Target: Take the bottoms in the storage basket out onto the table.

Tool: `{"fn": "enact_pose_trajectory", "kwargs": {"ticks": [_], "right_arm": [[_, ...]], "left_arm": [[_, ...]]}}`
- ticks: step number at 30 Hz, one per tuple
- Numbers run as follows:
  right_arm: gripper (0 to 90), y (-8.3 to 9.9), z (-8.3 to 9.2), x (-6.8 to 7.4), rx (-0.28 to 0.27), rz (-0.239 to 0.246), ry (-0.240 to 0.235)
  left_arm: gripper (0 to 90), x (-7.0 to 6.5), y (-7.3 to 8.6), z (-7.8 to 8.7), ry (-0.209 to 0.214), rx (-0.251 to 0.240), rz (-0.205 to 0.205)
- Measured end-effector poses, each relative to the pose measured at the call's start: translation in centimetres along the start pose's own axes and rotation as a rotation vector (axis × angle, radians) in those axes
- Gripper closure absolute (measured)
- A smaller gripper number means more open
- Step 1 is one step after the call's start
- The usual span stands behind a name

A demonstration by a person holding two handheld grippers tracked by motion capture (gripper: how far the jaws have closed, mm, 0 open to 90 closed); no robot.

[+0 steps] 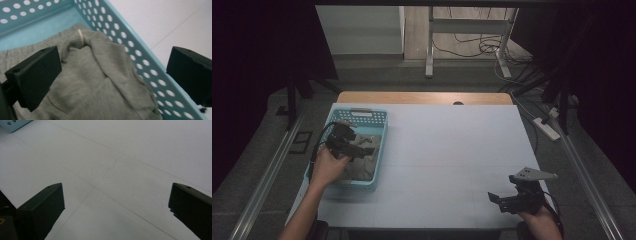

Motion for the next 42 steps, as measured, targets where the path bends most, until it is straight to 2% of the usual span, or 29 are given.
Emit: {"fn": "enact_pose_trajectory", "kwargs": {"ticks": [7,15,19,23,26,29,33,37,39,42], "right_arm": [[0.7,0.0,0.0,0.0,0.001,0.002,-0.003],[0.7,0.0,-0.1,0.0,0.004,0.007,-0.004],[0.7,0.0,-0.1,0.0,0.007,0.007,-0.006],[0.7,0.0,-0.1,0.1,0.006,0.008,-0.006],[0.7,0.0,-0.1,0.1,0.008,0.012,-0.007],[0.7,-0.1,-0.1,0.1,0.01,0.017,-0.007],[0.7,-0.1,-0.2,0.2,0.012,0.015,-0.007],[0.7,-0.1,-0.2,0.2,0.012,0.025,-0.006],[0.7,-0.1,-0.2,0.2,0.012,0.027,-0.004],[0.7,-0.1,-0.1,0.3,0.009,0.029,-0.001]], "left_arm": [[0.0,1.0,-0.5,-1.1,-0.046,0.041,0.004],[0.0,2.4,-0.4,-2.8,-0.1,0.138,0.028],[0.0,3.0,-0.1,-3.7,-0.109,0.174,0.032],[0.0,3.3,0.2,-4.5,-0.099,0.201,0.039],[0.0,3.3,0.4,-5.3,-0.106,0.225,0.033],[0.0,2.7,0.3,-6.0,-0.15,0.258,-0.001],[0.0,2.2,0.0,-6.8,-0.202,0.311,-0.015],[0.1,2.0,-0.1,-7.3,-0.241,0.336,-0.038],[2.4,2.0,-0.2,-7.3,-0.252,0.342,-0.046],[12.7,2.3,-0.3,-6.9,-0.259,0.335,-0.036]]}}
Point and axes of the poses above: each handheld gripper's, and its own axes: z roughly backward along the jaws, y roughly out of its underside, x roughly to its left, the point moved 1 cm from there along -z, roughly forward along the jaws, and after that the axes turned 11 degrees about z, right-handed, at the moved point
